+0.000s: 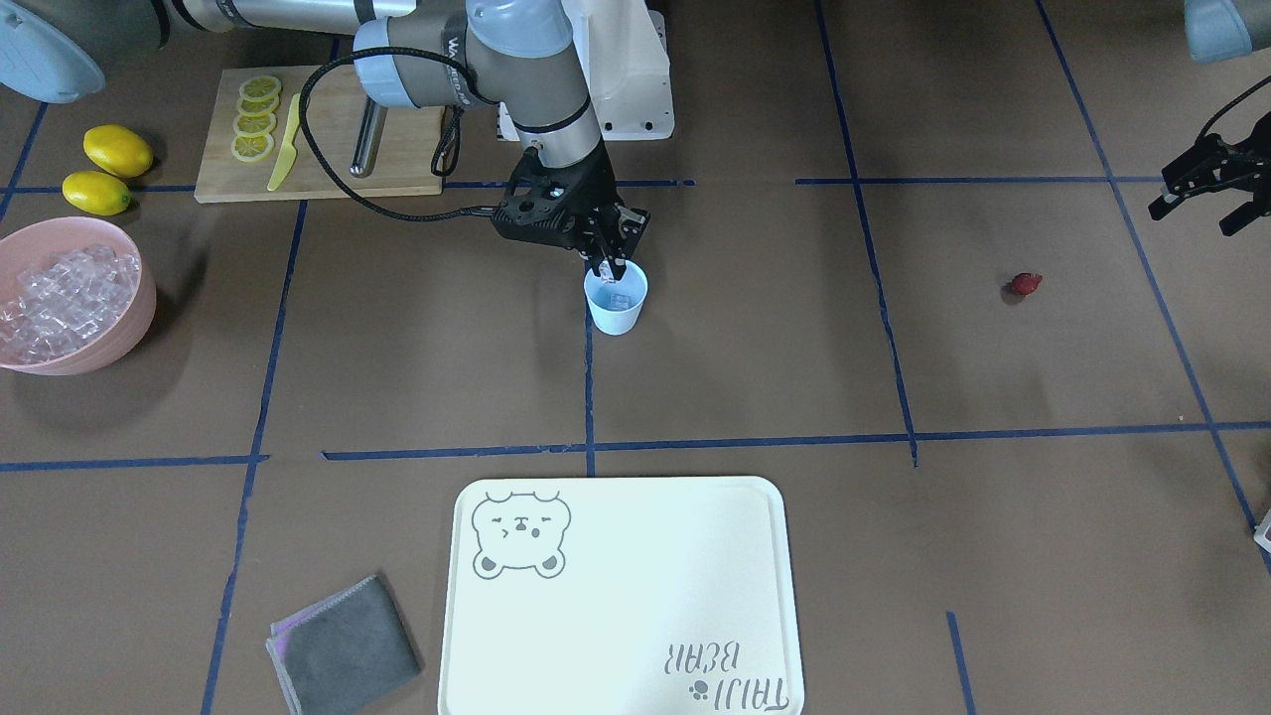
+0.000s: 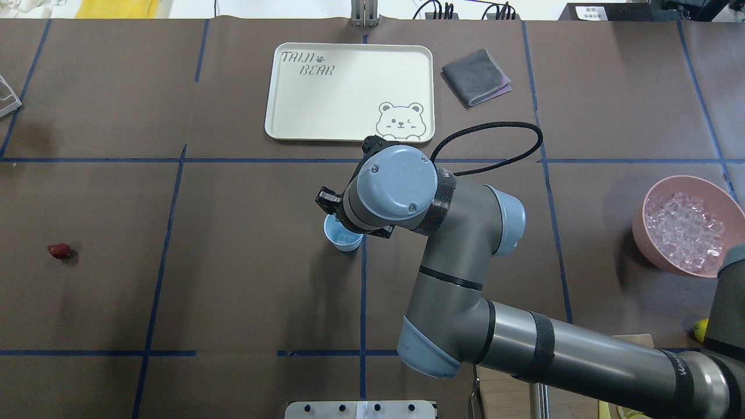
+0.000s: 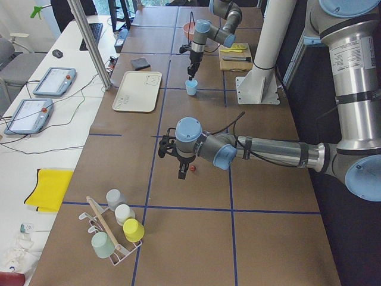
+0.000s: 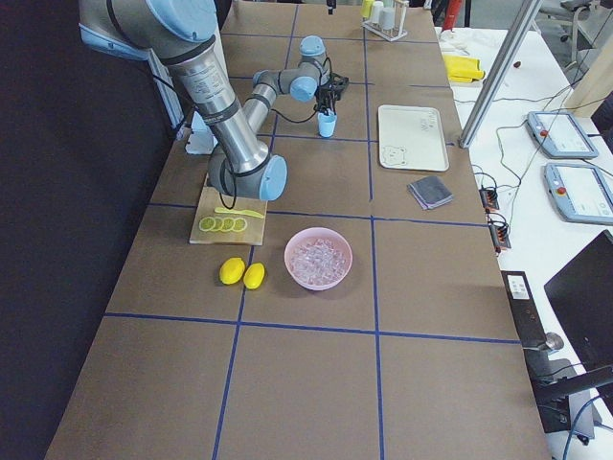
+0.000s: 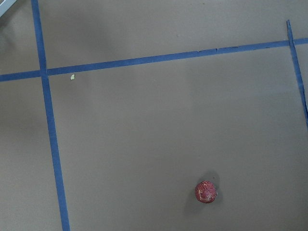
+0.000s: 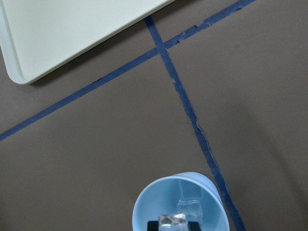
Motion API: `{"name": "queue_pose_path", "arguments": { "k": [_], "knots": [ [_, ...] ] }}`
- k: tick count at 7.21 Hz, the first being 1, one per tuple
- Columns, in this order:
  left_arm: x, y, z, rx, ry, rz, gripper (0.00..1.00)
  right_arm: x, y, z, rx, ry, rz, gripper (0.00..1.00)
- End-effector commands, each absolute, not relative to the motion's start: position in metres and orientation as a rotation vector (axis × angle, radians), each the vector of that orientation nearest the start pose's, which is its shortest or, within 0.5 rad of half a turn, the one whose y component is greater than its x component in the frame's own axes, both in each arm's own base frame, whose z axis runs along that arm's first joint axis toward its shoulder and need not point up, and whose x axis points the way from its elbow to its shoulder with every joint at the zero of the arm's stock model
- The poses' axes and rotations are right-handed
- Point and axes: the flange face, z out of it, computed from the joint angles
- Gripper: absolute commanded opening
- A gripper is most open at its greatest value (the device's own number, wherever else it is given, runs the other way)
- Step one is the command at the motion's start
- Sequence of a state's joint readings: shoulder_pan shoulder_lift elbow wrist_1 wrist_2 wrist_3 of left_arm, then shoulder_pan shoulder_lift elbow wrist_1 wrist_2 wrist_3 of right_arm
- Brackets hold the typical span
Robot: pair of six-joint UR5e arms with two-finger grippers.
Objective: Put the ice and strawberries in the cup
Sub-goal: 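Open the right gripper to drop the ice cube into the cup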
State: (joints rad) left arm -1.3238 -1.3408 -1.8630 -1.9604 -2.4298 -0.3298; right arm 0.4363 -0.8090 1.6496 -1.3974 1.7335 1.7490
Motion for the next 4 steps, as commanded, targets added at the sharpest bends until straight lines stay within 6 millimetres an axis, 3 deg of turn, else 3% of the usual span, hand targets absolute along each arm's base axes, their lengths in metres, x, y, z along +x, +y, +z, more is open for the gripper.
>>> {"name": "queue_pose_path", "arguments": {
  "k": [1, 4],
  "knots": [
    [0.0447, -0.4142, 0.5673, 0.165, 0.928, 0.117, 1.00, -0.5781, -0.3984, 0.1451, -0.018, -1.031, 0.478, 0.81],
    [0.0445, -0.4138, 0.5727, 0.157, 0.925, 0.113, 1.00, -0.5682, -0.4026, 0.1415, -0.019, -1.045, 0.475, 0.81]
  ]
}}
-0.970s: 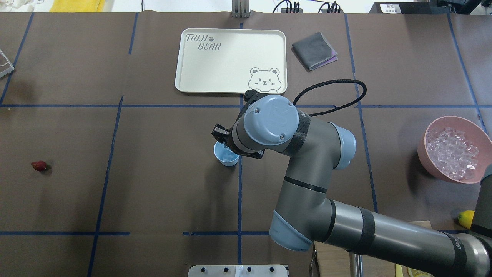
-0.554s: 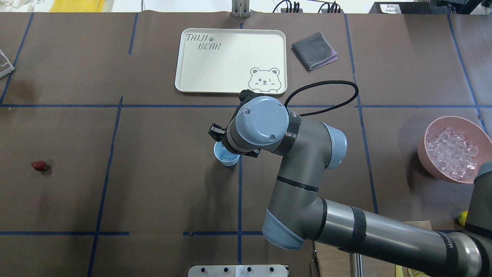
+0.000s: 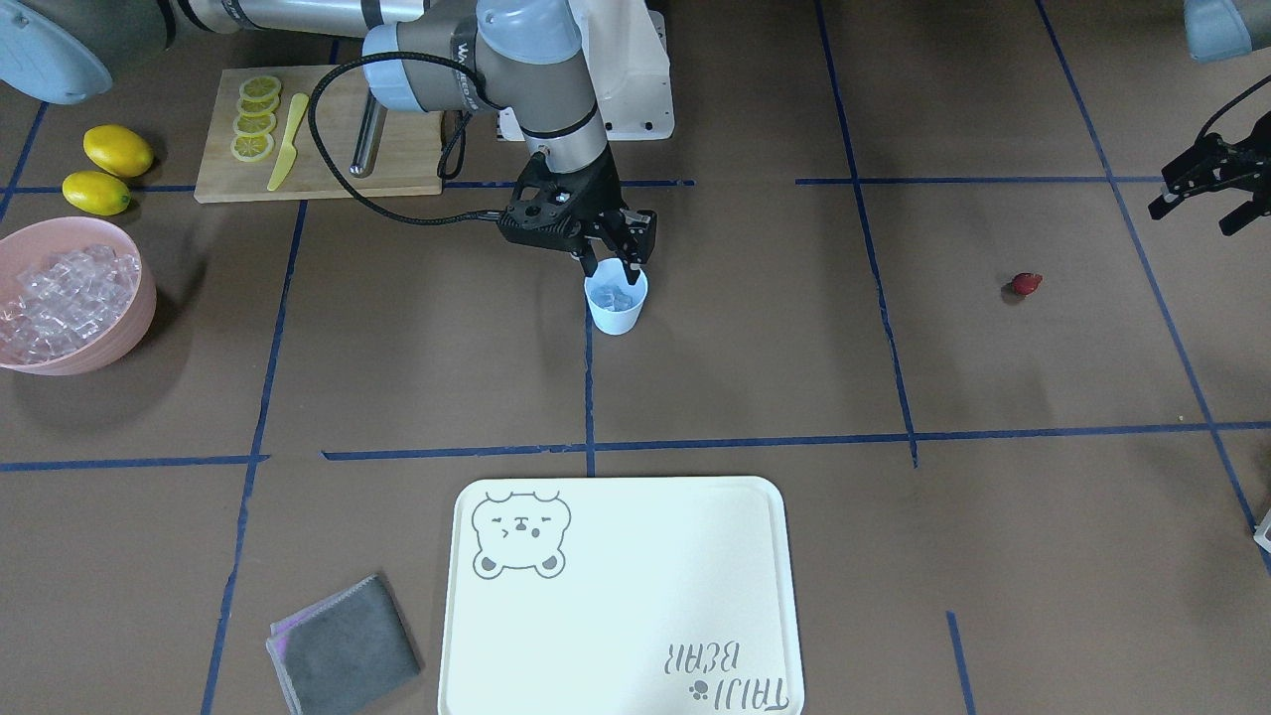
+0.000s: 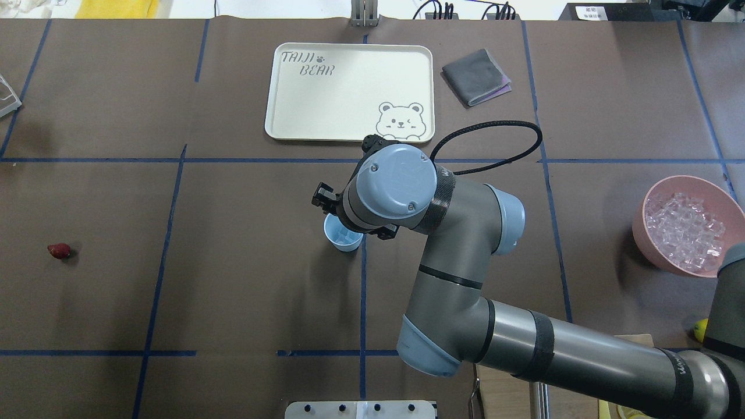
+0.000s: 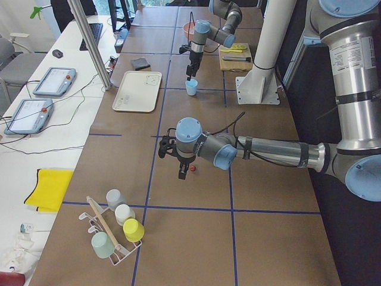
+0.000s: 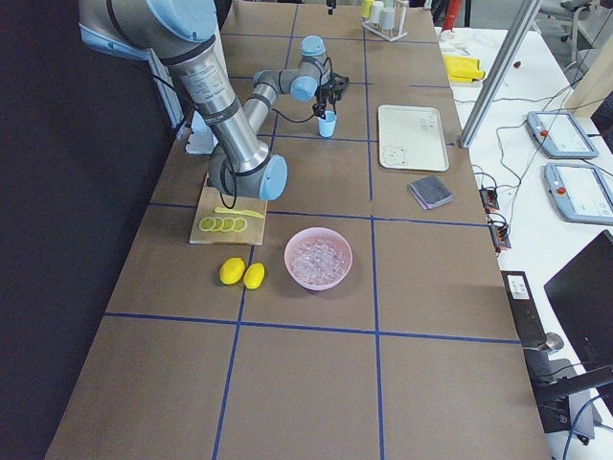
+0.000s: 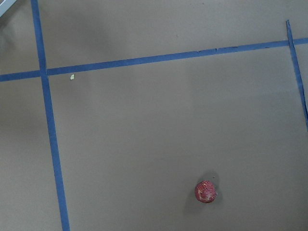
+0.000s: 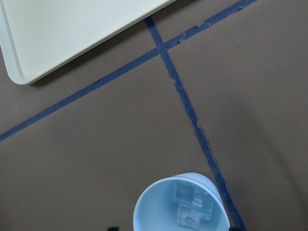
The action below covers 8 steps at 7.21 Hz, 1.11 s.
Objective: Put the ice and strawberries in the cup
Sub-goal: 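Open the right gripper to drop the ice cube into the cup, then withdraw the right gripper toward the bowl while the left gripper reaches toward the strawberry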
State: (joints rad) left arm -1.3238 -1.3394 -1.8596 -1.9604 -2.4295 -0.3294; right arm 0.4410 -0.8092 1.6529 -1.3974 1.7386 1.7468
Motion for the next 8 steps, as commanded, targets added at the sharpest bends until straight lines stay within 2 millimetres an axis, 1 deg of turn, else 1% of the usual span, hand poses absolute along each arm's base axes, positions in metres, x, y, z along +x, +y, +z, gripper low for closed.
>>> {"name": "queue_pose_path", "arguments": {
  "k": [1, 2, 3, 4, 5, 6, 7, 8],
  "knots": [
    [0.045, -0.414, 0.576, 0.151, 0.920, 0.110, 1.00, -0.526, -0.423, 0.148, -0.051, -1.059, 0.492, 0.83],
    [0.045, -0.415, 0.576, 0.150, 0.909, 0.107, 1.00, -0.452, -0.444, 0.195, -0.093, -1.051, 0.463, 0.84],
    [0.045, -0.416, 0.577, 0.155, 0.894, 0.104, 1.00, -0.372, -0.453, 0.237, -0.060, -1.046, 0.371, 0.85],
    [0.044, -0.420, 0.577, 0.177, 0.846, 0.098, 1.00, -0.317, -0.467, 0.279, -0.040, -1.017, 0.317, 0.86],
    [0.066, -0.421, 0.576, 0.142, 0.849, 0.110, 1.00, -0.271, -0.480, 0.321, -0.015, -0.980, 0.279, 0.87],
    [0.094, -0.417, 0.578, 0.087, 0.826, 0.074, 1.00, -0.229, -0.487, 0.357, 0.011, -0.950, 0.229, 0.87],
    [0.114, -0.414, 0.579, 0.045, 0.815, 0.042, 1.00, -0.193, -0.488, 0.388, 0.037, -0.927, 0.185, 0.87],
    [0.127, -0.414, 0.589, -0.011, 0.811, -0.012, 1.00, -0.157, -0.485, 0.416, 0.056, -0.906, 0.158, 0.87]
  ]
}}
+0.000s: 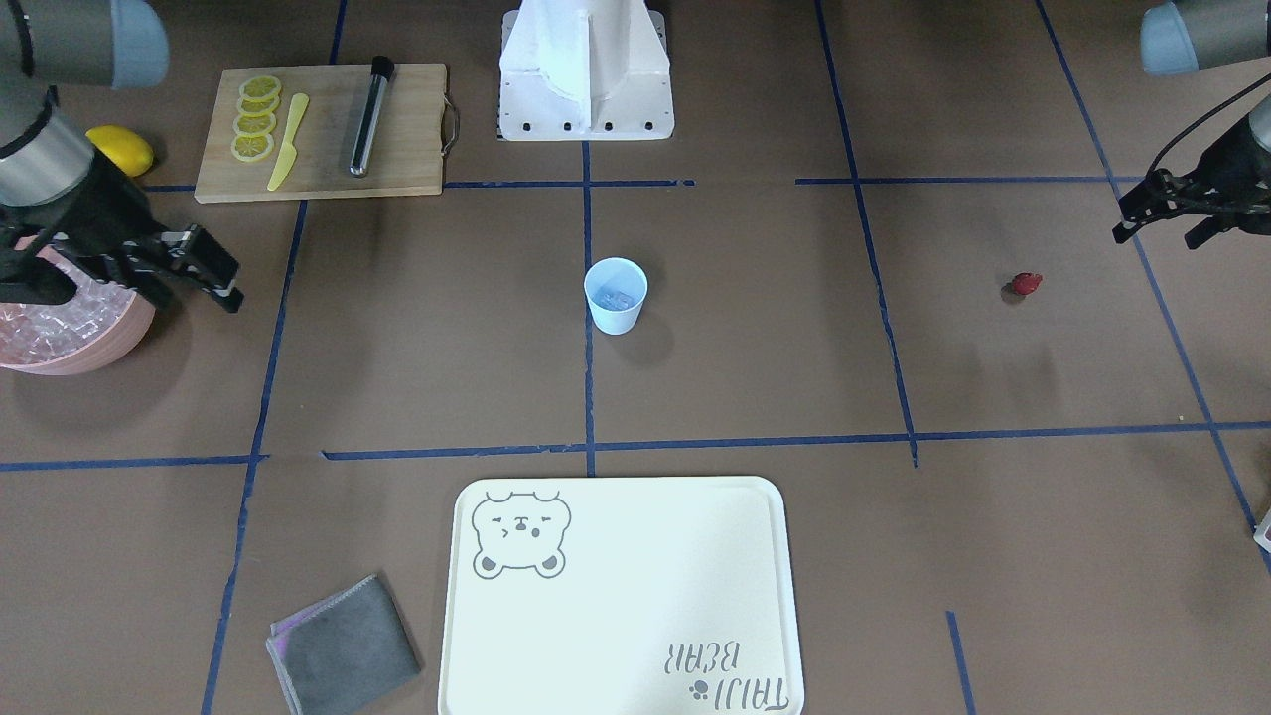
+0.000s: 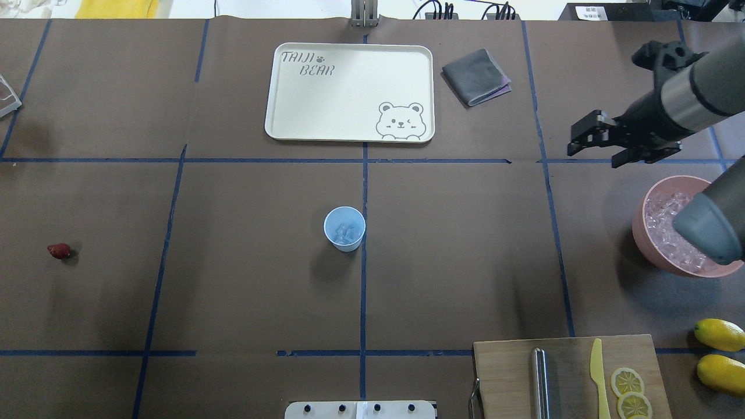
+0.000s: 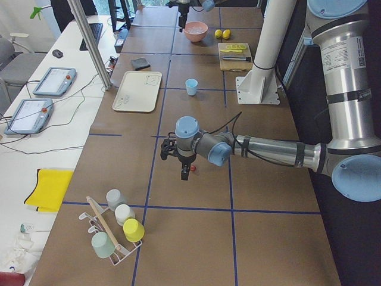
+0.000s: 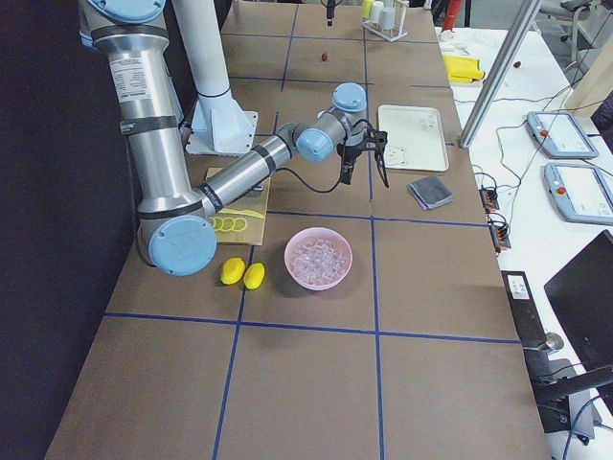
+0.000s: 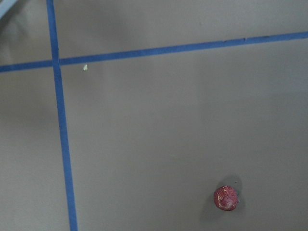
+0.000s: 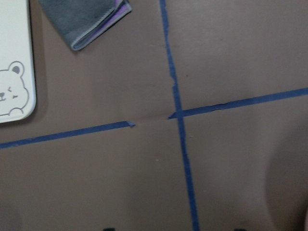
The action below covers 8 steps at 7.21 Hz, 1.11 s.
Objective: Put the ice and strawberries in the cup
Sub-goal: 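Withdraw the right gripper toward the bowl while the left gripper reaches toward the strawberry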
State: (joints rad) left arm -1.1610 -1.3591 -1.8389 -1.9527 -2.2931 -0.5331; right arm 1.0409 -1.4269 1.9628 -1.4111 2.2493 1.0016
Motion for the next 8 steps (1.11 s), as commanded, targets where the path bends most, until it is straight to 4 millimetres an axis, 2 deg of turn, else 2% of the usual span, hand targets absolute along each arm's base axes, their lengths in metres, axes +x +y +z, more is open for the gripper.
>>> {"name": "queue_pose_path", "arguments": {
  "k": [1, 2, 3, 4, 6, 8],
  "knots": [
    [0.171, -0.413, 0.586, -0.053, 0.804, 0.022, 1.00, -0.117, -0.483, 0.442, 0.088, -0.888, 0.112, 0.99],
    [0.191, -0.413, 0.593, -0.046, 0.756, 0.030, 1.00, -0.091, -0.487, 0.465, 0.104, -0.875, 0.090, 0.99],
    [0.209, -0.416, 0.595, -0.040, 0.735, 0.055, 1.00, -0.079, -0.493, 0.483, 0.109, -0.867, 0.061, 0.99],
    [0.219, -0.424, 0.600, -0.046, 0.731, 0.061, 1.00, -0.079, -0.495, 0.489, 0.109, -0.862, 0.047, 0.99],
    [0.231, -0.430, 0.599, -0.050, 0.734, 0.075, 1.00, -0.079, -0.494, 0.488, 0.111, -0.863, 0.044, 0.99],
    [0.244, -0.429, 0.597, -0.053, 0.741, 0.099, 1.00, -0.080, -0.496, 0.486, 0.116, -0.863, 0.043, 0.99]
  ]
}}
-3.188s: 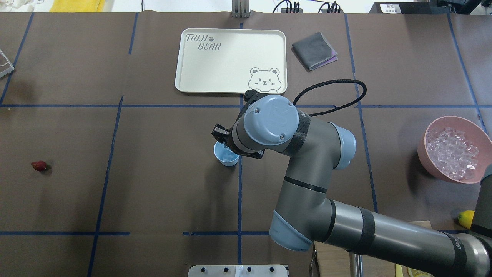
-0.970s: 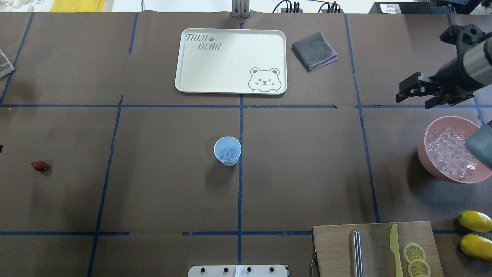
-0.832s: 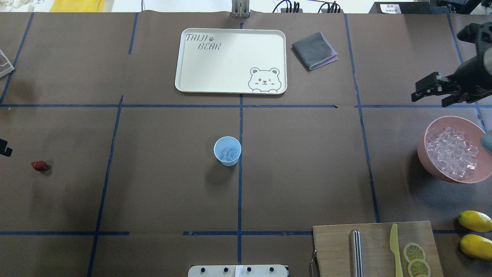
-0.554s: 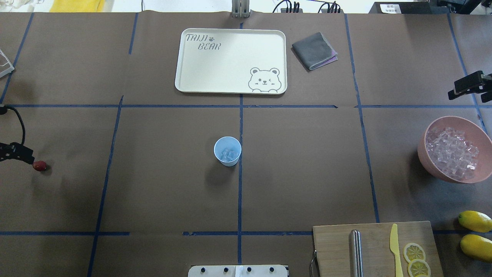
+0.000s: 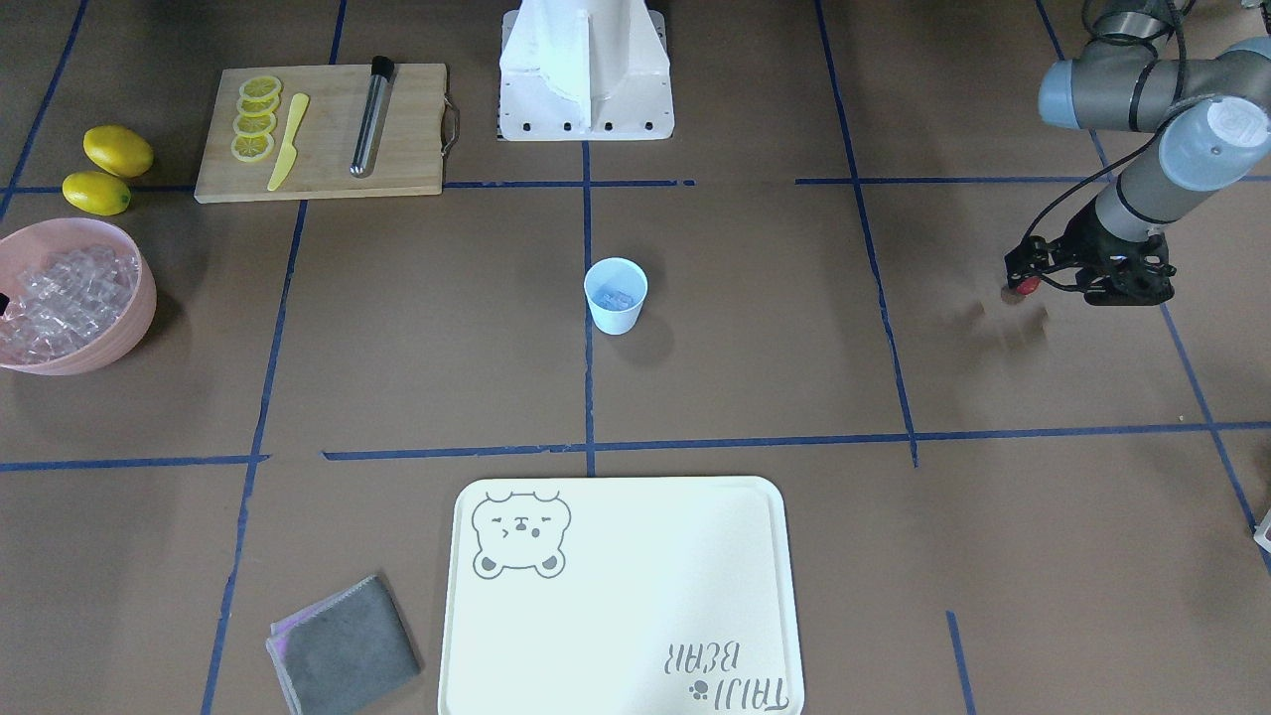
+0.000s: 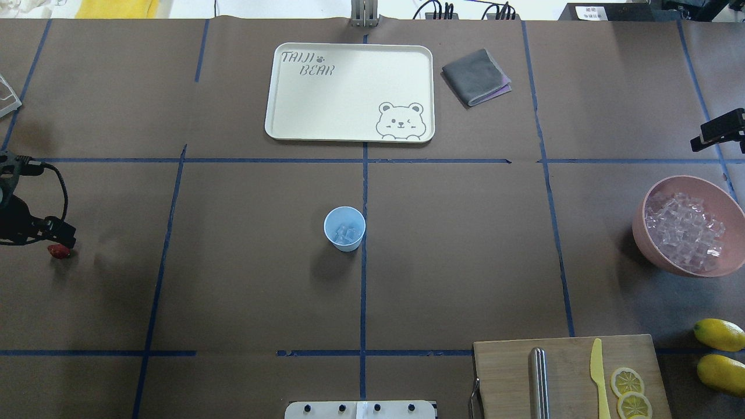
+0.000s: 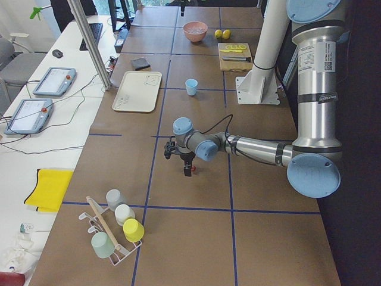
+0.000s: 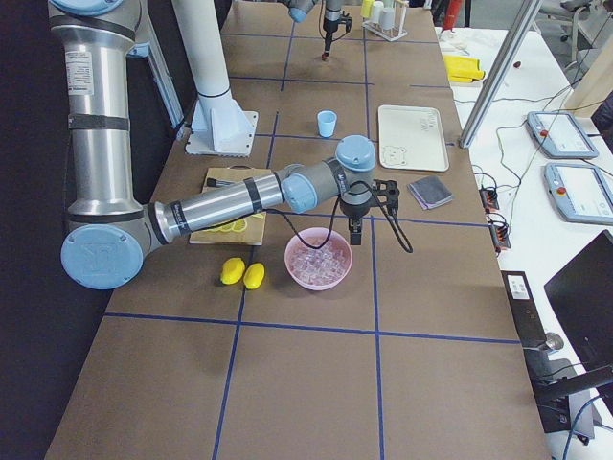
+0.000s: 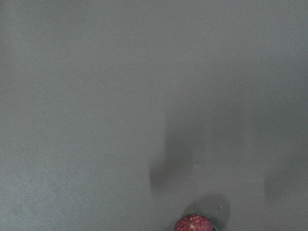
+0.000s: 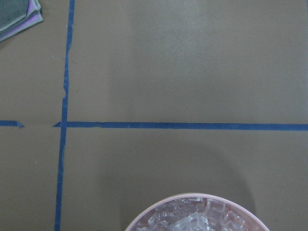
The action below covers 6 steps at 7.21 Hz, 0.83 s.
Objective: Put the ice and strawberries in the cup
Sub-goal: 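Withdraw the right gripper toward the bowl while the left gripper reaches toward the strawberry, then lower the left gripper onto the red strawberry and close on it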
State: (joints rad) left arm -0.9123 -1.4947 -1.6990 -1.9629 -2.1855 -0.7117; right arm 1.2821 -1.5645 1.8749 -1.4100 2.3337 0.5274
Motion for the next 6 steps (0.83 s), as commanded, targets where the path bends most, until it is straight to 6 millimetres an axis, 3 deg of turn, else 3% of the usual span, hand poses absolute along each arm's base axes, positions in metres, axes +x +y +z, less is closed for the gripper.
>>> {"name": "queue_pose_path", "arguments": {
  "k": [1, 3, 4, 6],
  "knots": [
    [0.2452, -0.4280, 0.6018, -0.060, 0.735, 0.099, 1.00, -0.0798, -0.4960, 0.4859, 0.117, -0.864, 0.042, 0.99],
    [0.2484, -0.4258, 0.6080, -0.073, 0.728, 0.104, 0.93, -0.0801, -0.4969, 0.4844, 0.120, -0.865, 0.042, 1.00],
    [0.2484, -0.4258, 0.6081, -0.073, 0.728, 0.104, 0.83, -0.0801, -0.4968, 0.4836, 0.121, -0.865, 0.041, 1.00],
    [0.2491, -0.4261, 0.6062, -0.071, 0.733, 0.108, 0.24, -0.0801, -0.4964, 0.4820, 0.124, -0.868, 0.038, 0.99]
  ]
}}
